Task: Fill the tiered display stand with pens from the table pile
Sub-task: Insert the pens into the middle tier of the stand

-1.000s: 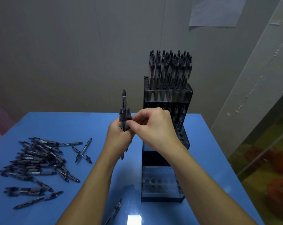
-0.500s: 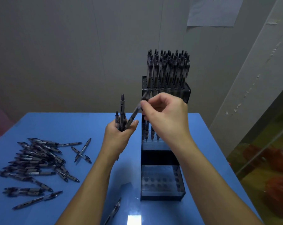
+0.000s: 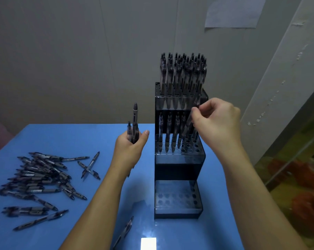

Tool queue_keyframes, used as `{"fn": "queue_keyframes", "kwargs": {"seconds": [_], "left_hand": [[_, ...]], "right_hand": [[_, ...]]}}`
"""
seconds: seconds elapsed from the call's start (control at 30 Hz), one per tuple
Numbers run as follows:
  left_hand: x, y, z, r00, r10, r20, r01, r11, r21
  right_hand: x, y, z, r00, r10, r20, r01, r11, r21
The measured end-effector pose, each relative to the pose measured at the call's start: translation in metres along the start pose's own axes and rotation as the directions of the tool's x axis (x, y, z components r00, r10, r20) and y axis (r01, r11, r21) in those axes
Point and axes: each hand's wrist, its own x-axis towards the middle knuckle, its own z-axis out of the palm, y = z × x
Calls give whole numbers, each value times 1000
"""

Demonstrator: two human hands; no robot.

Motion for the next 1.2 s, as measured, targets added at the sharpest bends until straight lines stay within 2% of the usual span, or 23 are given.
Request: {"fn": "queue_keyframes", "kwargs": {"seconds": [0.47, 1.2], "left_hand": [[-4, -1, 4, 1000, -15, 10, 14, 1000, 13], [-3, -4, 12, 1000, -14, 27, 14, 1000, 14]], "right_hand": [[0, 14, 18, 995, 41, 94, -30, 994, -108], [7, 2, 22, 983, -26, 181, 66, 974, -215]]}}
